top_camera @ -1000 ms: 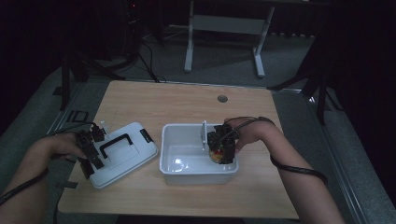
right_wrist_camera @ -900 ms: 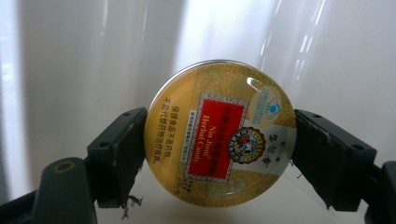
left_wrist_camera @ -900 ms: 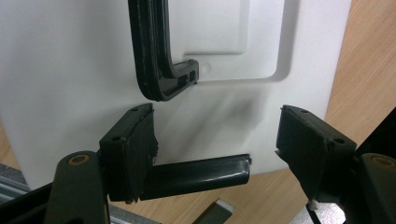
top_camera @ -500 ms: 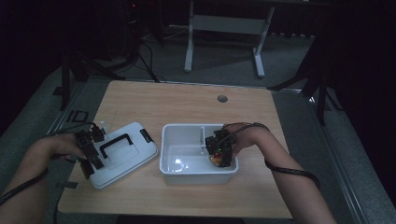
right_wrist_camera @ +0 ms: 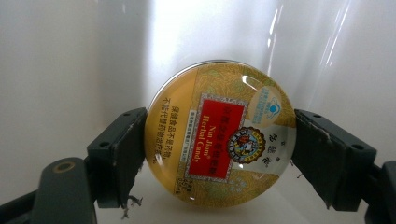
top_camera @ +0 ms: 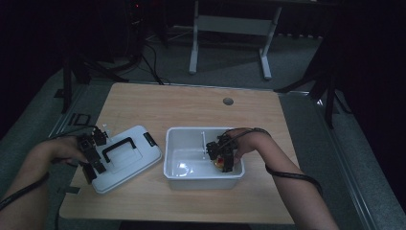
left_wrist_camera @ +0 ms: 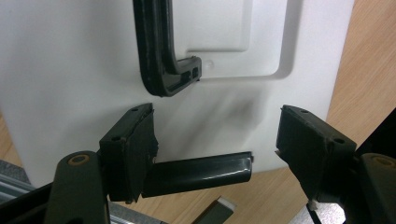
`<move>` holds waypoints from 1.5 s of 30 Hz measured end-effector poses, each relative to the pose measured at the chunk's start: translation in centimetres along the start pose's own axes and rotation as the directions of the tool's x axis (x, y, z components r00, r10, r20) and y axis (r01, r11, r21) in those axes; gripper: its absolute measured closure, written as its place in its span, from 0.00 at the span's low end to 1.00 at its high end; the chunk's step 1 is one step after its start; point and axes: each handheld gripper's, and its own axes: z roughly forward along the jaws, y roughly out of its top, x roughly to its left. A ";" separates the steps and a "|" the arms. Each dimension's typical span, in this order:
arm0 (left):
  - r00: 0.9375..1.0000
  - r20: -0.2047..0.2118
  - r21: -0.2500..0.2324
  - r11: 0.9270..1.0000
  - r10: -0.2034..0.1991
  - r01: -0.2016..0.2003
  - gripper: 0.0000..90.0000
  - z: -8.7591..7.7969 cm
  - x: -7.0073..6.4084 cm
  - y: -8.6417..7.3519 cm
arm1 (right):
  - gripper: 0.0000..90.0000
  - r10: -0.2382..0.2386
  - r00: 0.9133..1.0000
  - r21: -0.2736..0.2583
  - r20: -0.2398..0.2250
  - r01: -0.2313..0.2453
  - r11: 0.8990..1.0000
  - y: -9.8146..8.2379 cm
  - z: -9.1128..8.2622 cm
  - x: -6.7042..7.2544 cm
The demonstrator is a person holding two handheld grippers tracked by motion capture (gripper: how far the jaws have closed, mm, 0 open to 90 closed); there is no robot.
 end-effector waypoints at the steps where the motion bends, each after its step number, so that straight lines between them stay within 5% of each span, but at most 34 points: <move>1: 1.000 -0.001 0.000 1.000 0.001 -0.001 0.31 0.0 0.0 0.0 | 0.23 0.013 1.000 0.000 -0.005 -0.013 1.000 0.0 0.1 -0.1; 12: 1.000 0.001 -0.005 1.000 0.003 -0.003 0.31 -0.1 -0.1 0.1 | 0.23 0.024 1.000 0.038 -0.016 -0.023 0.999 0.6 1.6 -0.2; 26: 1.000 -0.003 -0.004 1.000 0.004 -0.004 0.31 -0.2 -0.1 0.2 | 0.19 0.056 0.998 0.035 -0.028 -0.055 0.998 0.3 1.4 -0.5; 36: 1.000 -0.011 -0.004 1.000 0.002 -0.002 0.31 -0.4 -0.1 0.2 | 0.12 0.074 0.997 -0.026 0.011 -0.074 0.997 -0.1 -1.3 -0.6; 45: 1.000 -0.021 -0.014 1.000 -0.003 0.003 0.31 -0.6 -0.2 -0.1 | 0.12 0.108 0.992 -0.158 0.060 -0.098 0.983 -2.2 -6.3 0.1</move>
